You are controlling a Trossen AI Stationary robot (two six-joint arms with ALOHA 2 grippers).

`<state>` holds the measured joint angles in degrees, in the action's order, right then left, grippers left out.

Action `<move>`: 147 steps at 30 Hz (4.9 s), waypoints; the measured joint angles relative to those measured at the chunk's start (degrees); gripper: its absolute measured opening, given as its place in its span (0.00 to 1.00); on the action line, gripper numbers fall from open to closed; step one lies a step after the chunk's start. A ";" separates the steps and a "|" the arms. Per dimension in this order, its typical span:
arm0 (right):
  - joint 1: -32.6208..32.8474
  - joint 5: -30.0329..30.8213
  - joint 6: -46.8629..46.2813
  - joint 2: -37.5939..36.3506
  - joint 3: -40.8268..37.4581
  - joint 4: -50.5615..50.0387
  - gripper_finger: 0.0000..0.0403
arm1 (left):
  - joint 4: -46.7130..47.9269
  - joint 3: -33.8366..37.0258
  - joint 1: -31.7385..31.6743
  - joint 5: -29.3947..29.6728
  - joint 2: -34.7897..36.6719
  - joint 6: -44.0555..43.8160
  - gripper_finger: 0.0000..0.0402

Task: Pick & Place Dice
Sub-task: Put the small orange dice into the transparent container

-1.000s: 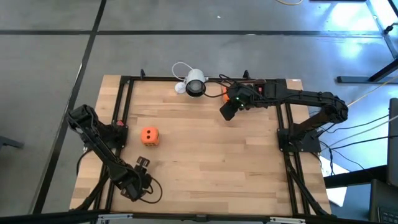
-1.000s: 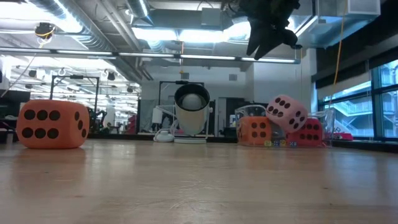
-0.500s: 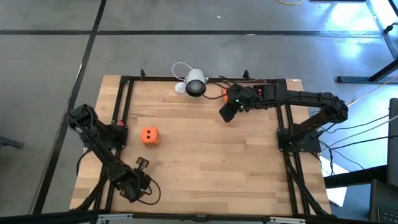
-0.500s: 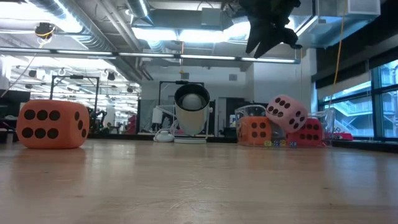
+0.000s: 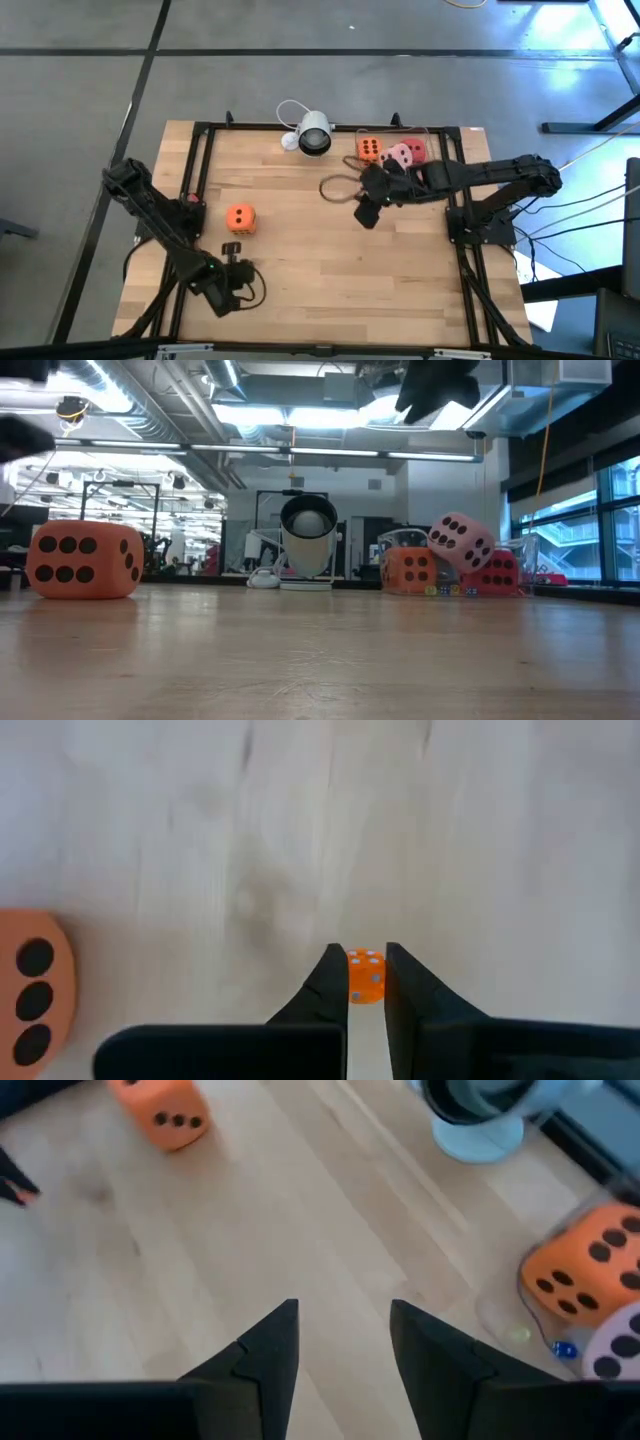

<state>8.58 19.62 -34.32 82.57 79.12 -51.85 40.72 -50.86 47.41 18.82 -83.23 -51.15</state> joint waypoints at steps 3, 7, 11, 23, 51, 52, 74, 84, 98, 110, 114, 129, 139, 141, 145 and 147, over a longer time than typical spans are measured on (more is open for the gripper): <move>3.75 3.47 3.35 -0.10 1.66 -0.13 0.39 | -0.35 -0.68 -1.93 4.71 4.16 -5.43 0.03; 9.51 9.65 9.07 -0.12 6.38 -0.41 0.39 | -7.90 -1.43 -4.57 15.43 10.18 -13.14 0.03; 15.80 16.01 18.89 -0.21 12.22 0.57 0.39 | -24.64 -1.38 -7.08 27.09 13.69 -11.80 0.03; 26.00 18.51 37.21 -0.28 19.59 9.10 0.39 | -71.41 -1.47 -19.77 21.01 12.55 6.70 0.03; 20.02 21.94 47.21 10.64 19.57 26.59 0.58 | -80.21 -1.47 -33.80 -4.11 12.62 0.84 0.03; 19.86 21.92 47.28 10.64 19.57 27.09 0.57 | -80.25 -1.47 -33.80 -4.47 12.62 0.82 0.03; 16.93 16.46 48.73 12.62 19.60 31.32 0.52 | -80.81 -1.47 -34.12 -6.63 12.62 1.28 0.02; 16.88 17.68 50.00 13.58 19.57 32.44 0.37 | -80.80 -1.49 -35.20 -8.61 12.62 0.82 0.02; 17.49 17.04 50.22 13.39 19.57 32.58 0.27 | -80.69 -1.49 -35.18 -9.34 12.62 1.80 0.02; 17.79 17.12 49.42 13.39 19.53 32.18 0.19 | -79.44 -1.56 -35.13 -7.41 12.64 1.04 0.14; 17.82 17.01 47.77 13.39 19.53 32.25 0.19 | -79.78 -1.56 -35.13 -7.46 12.64 1.06 0.17; 18.33 18.20 46.72 13.15 19.55 32.21 0.13 | -80.01 -1.54 -35.13 -7.46 12.66 1.00 0.29; 20.08 21.33 45.32 12.37 19.53 32.03 0.13 | -79.79 -1.55 -35.27 -10.11 12.63 1.97 0.31; 20.63 21.43 44.61 11.76 19.89 31.94 0.13 | -79.88 -1.56 -35.35 -10.31 12.62 3.05 0.31; 21.79 21.11 43.57 11.71 22.40 31.60 0.13 | -79.19 -1.52 -35.35 -10.49 12.65 4.79 0.31; 22.30 21.54 43.53 11.71 23.88 30.79 0.13 | -79.18 -1.52 -35.33 -10.64 12.66 5.22 0.31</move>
<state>30.88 41.16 9.21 94.28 103.00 -21.05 -38.46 -52.38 12.08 8.18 -70.57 -45.93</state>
